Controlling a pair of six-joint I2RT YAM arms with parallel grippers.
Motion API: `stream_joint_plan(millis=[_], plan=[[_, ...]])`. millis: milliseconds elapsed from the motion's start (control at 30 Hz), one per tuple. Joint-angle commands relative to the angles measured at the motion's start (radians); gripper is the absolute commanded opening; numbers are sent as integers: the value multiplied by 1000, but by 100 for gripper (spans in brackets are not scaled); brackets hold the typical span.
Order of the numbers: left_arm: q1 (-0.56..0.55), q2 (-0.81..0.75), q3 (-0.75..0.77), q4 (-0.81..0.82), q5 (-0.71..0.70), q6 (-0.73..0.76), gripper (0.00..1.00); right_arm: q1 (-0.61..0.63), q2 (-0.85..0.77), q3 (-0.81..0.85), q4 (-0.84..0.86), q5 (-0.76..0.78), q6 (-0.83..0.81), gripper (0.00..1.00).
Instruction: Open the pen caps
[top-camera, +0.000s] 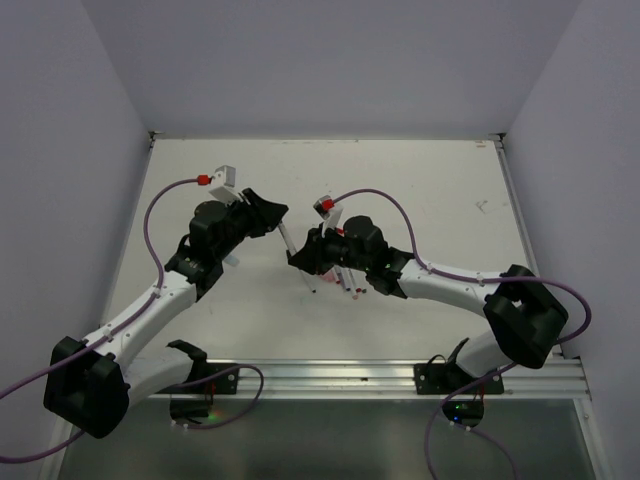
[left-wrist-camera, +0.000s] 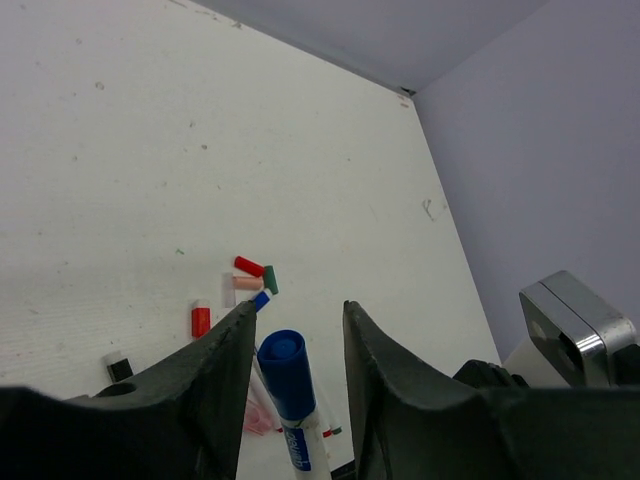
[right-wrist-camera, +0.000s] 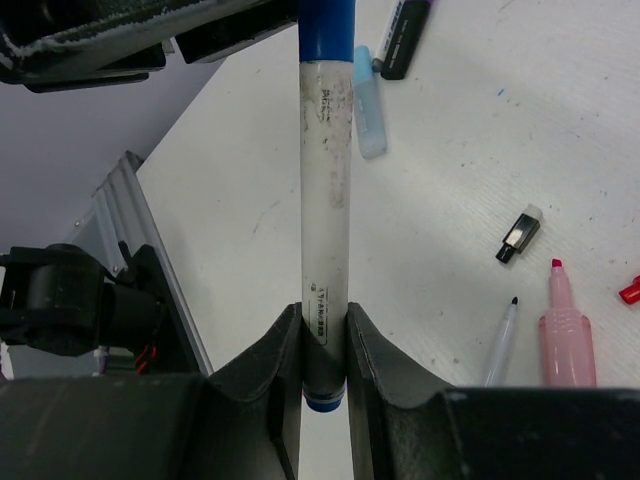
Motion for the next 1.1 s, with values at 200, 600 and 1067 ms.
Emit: stream_joint_plan(millis=[200, 600, 1067], plan=[[-3, 18, 19, 13, 11, -10, 17, 0, -33, 1, 42, -22, -18, 0], [-3, 5, 126, -162, -311, -30, 0, 9, -53, -3, -125, 102, -99, 0], [66, -24, 96, 250, -266, -70, 0, 6, -55, -135, 23, -162, -54, 0]])
